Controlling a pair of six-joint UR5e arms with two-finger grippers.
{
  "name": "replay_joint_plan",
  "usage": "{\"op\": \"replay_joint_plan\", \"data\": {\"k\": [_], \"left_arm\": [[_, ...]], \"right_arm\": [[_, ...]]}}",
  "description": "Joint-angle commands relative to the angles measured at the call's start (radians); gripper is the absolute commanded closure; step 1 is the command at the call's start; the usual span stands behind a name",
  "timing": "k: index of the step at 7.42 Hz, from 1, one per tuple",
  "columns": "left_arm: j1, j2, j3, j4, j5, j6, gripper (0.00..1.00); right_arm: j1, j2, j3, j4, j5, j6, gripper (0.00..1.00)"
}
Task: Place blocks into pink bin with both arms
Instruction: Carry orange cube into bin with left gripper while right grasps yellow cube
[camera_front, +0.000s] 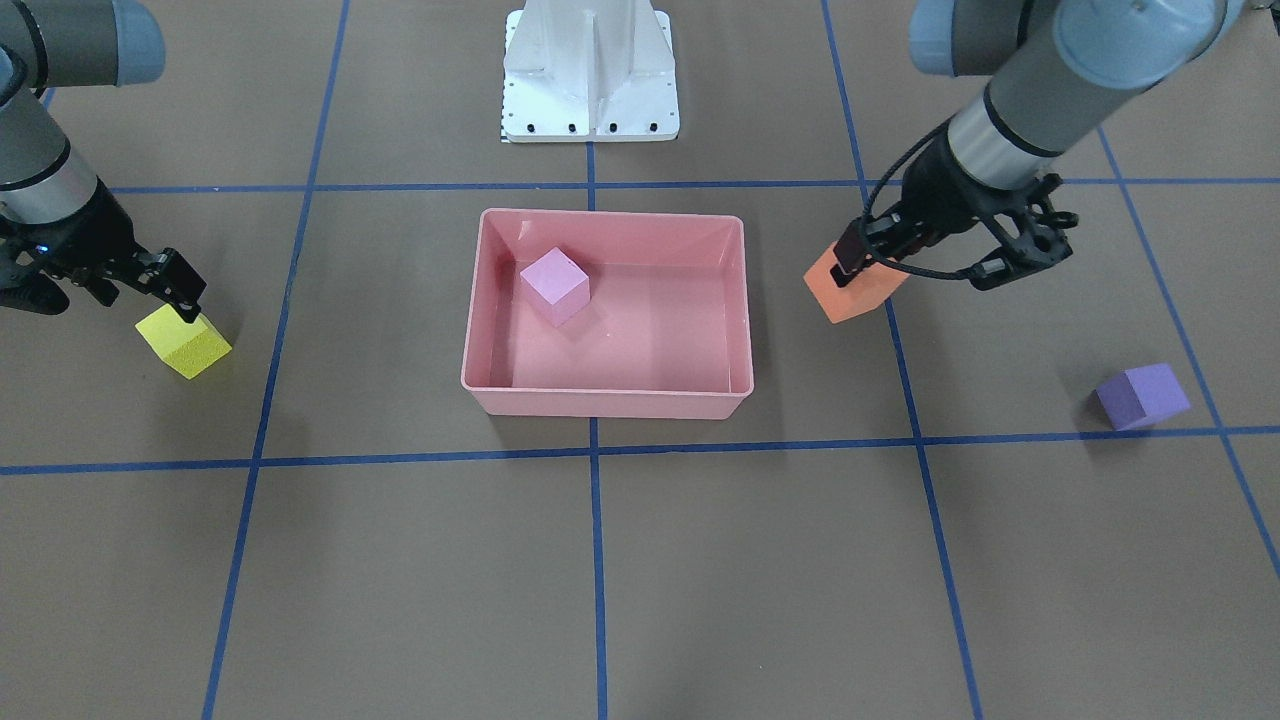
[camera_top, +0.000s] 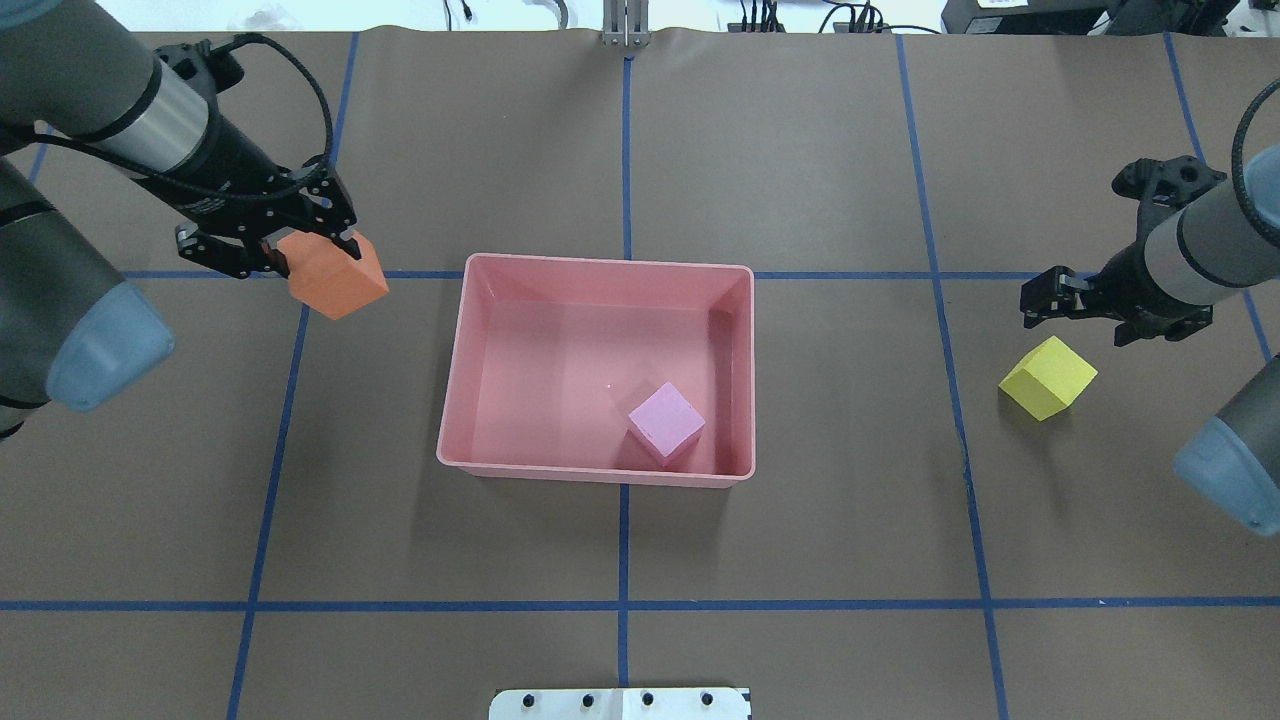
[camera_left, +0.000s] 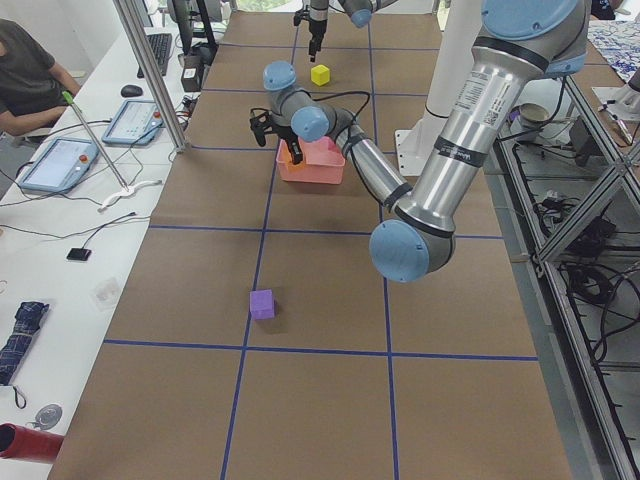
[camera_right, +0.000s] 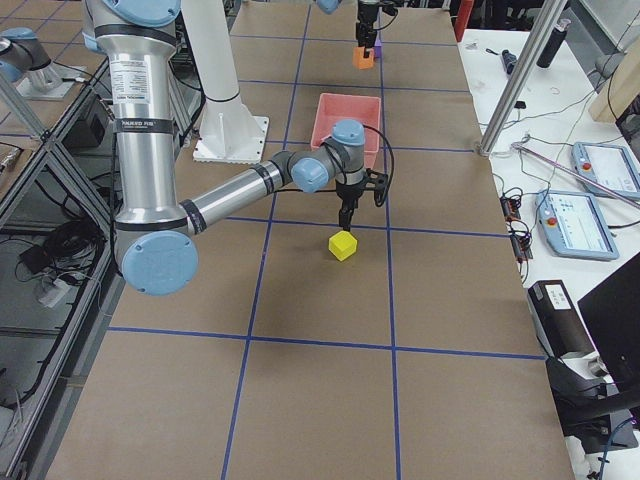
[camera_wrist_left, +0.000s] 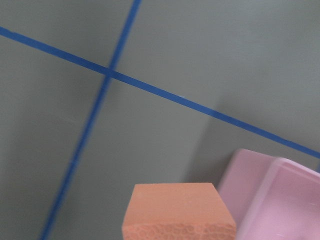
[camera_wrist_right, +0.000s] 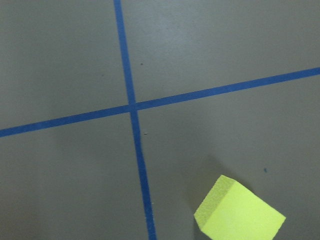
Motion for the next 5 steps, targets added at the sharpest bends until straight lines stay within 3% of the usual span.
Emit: {"op": "replay_joint_plan", "data": {"k": [1, 5], "left_arm": [[0.152, -0.133, -0.004, 0.063, 0.153, -0.158, 1.00], [0.341, -0.185, 0.068, 0.096, 0.365, -0.164, 1.00]], "right_arm": [[0.005, -0.023, -0.063, 0.025, 0.019, 0.079, 0.01], [0.002, -0.025, -0.111, 0.033, 0.062, 0.174, 0.01]]}}
